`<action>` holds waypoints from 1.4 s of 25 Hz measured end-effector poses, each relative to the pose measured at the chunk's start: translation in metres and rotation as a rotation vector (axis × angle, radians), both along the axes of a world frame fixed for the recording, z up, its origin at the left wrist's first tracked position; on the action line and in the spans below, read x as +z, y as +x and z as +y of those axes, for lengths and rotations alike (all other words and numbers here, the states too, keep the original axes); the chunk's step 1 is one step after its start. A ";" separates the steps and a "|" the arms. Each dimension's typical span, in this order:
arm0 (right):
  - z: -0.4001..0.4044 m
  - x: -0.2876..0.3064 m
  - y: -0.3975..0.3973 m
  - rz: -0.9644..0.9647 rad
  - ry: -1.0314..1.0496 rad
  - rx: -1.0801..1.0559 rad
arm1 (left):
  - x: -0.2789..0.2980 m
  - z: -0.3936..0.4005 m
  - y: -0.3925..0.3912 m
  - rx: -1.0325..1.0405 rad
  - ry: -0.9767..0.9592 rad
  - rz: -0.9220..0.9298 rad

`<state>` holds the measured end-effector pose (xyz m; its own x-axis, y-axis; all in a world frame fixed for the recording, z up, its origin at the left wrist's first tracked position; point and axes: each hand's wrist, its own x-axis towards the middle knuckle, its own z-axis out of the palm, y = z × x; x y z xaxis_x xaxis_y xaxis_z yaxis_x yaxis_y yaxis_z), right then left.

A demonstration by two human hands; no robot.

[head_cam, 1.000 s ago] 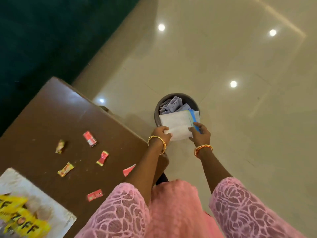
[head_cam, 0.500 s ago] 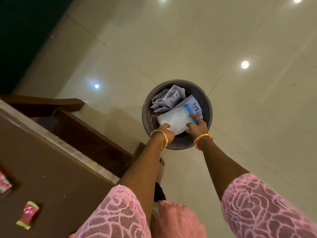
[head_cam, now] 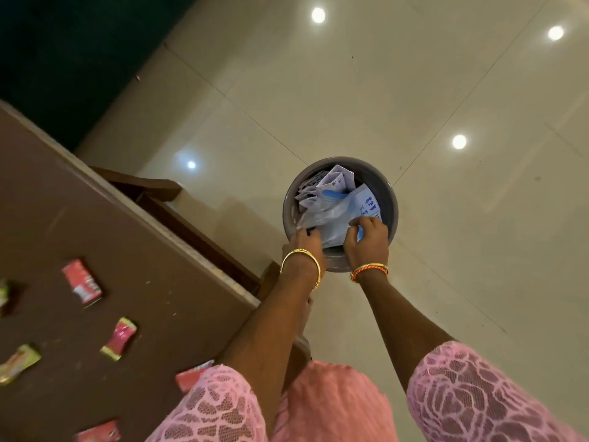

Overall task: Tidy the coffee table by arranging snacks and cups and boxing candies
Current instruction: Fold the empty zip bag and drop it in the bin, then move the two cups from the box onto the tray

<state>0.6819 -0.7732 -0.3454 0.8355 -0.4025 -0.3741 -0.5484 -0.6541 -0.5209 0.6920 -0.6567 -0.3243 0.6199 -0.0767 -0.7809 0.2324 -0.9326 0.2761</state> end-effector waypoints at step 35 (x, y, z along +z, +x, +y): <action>0.463 0.325 -0.417 -0.241 -0.100 1.605 | 0.296 0.417 -0.546 0.874 0.482 -0.353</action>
<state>0.2651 -0.3103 -0.0203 0.4293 0.8790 -0.2073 0.7769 -0.4765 -0.4115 0.1463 -0.2397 -0.0286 0.5074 0.7759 -0.3749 0.8547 -0.5087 0.1040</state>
